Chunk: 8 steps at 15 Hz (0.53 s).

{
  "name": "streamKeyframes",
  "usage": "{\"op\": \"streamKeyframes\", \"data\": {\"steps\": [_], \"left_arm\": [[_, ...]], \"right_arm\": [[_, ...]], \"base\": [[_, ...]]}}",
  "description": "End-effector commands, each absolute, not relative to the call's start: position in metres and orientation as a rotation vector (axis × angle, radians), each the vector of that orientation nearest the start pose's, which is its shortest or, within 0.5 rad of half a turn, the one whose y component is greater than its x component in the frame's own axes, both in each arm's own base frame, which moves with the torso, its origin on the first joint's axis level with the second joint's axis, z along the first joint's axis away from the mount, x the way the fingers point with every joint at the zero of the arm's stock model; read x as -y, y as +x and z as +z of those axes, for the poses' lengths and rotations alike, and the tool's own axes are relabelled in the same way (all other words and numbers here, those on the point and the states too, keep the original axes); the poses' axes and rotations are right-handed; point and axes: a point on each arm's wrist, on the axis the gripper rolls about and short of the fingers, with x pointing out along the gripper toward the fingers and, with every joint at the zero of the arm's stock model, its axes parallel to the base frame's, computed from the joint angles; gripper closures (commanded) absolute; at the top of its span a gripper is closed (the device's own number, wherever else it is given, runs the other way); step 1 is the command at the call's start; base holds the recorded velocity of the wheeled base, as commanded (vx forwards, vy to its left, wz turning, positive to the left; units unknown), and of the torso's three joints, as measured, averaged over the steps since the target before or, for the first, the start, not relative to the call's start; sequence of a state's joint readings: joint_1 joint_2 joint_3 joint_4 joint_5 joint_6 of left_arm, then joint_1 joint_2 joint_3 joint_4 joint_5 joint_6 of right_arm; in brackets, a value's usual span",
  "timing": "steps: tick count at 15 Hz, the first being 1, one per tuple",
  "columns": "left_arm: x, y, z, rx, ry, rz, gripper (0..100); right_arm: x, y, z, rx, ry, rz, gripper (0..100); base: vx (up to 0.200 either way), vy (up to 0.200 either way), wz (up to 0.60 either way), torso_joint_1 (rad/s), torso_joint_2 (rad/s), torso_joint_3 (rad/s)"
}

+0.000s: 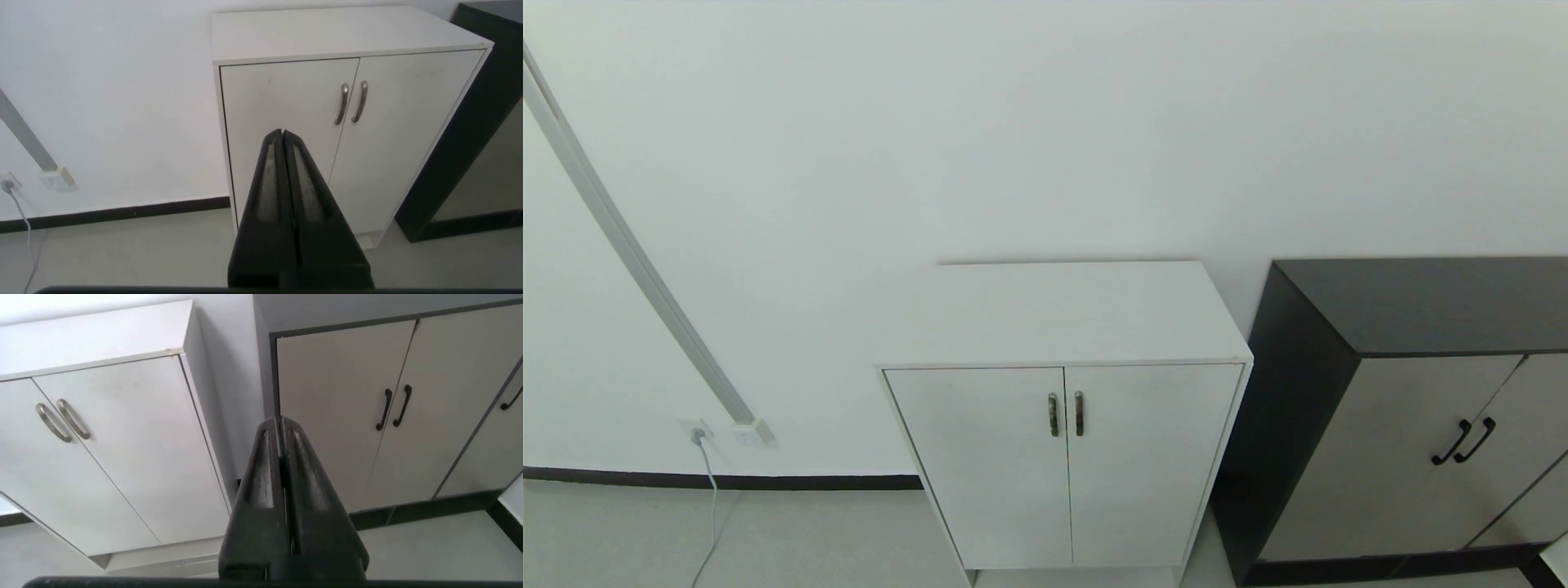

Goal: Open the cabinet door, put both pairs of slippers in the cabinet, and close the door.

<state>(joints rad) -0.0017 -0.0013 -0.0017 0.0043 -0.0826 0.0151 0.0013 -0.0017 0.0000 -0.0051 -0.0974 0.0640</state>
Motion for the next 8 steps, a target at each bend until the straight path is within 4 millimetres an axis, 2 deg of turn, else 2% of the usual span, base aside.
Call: {"op": "streamKeyframes", "data": {"steps": [1, 8], "left_arm": [[0.0018, -0.0230, 0.0756, -0.001, 0.015, -0.084, 100], [0.0018, -0.0230, 0.0756, -0.001, 0.015, -0.084, 100]], "right_arm": [[0.0022, -0.0229, 0.0760, 0.008, 0.063, -0.093, 100], [0.0021, -0.0229, 0.0761, 0.009, 0.055, -0.092, 100]], "base": [[0.000, 0.000, 0.00, 0.000, 0.00, 0.000], [0.000, 0.000, 0.00, 0.000, 0.00, 0.000]]}}
